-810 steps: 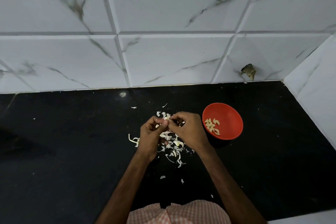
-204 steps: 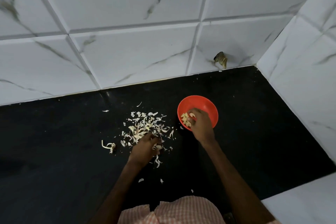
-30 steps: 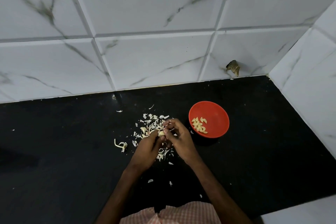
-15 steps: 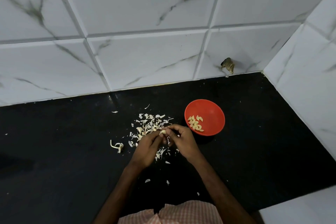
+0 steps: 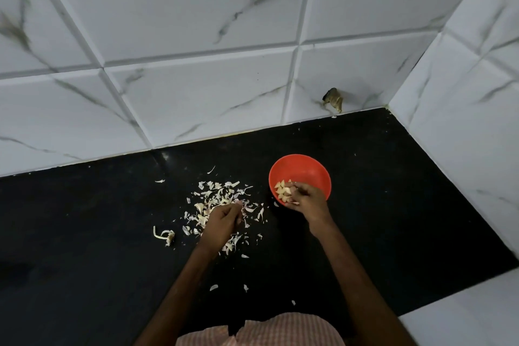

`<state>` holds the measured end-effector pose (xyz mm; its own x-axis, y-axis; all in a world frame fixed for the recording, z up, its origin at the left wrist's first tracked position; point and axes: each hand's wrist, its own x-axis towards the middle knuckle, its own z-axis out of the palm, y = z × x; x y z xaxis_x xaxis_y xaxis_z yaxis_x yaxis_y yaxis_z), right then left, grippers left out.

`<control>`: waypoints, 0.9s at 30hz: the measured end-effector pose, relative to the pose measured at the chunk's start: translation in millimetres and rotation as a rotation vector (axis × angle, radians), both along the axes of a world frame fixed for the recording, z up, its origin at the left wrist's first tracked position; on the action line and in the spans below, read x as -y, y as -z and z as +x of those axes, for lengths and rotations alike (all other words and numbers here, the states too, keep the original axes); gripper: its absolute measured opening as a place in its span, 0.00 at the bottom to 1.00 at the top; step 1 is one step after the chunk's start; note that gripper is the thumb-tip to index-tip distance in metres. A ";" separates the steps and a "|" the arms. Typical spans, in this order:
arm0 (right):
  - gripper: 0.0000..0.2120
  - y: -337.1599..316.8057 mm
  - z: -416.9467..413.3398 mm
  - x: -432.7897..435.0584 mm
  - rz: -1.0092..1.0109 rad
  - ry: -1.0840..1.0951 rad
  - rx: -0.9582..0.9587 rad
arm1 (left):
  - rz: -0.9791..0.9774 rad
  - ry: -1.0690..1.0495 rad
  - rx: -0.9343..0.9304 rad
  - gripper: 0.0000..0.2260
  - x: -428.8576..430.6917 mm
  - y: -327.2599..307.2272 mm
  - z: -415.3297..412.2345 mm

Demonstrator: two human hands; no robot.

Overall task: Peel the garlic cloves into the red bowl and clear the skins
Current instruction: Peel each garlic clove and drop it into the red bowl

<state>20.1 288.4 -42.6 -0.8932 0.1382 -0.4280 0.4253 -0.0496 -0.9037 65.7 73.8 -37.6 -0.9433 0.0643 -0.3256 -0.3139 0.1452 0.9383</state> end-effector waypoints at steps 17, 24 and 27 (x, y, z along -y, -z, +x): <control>0.05 1.3 5.4 31.5 0.207 -0.241 -0.222 | -1.169 0.277 -0.038 0.14 19.6 13.6 -9.5; 0.06 -9.4 12.9 51.7 0.194 -0.347 -0.269 | -0.679 0.221 -0.273 0.10 9.9 -4.2 -9.3; 0.06 -15.8 12.0 55.6 0.208 -0.384 -0.267 | -0.695 0.257 -0.334 0.12 4.3 -9.1 -9.8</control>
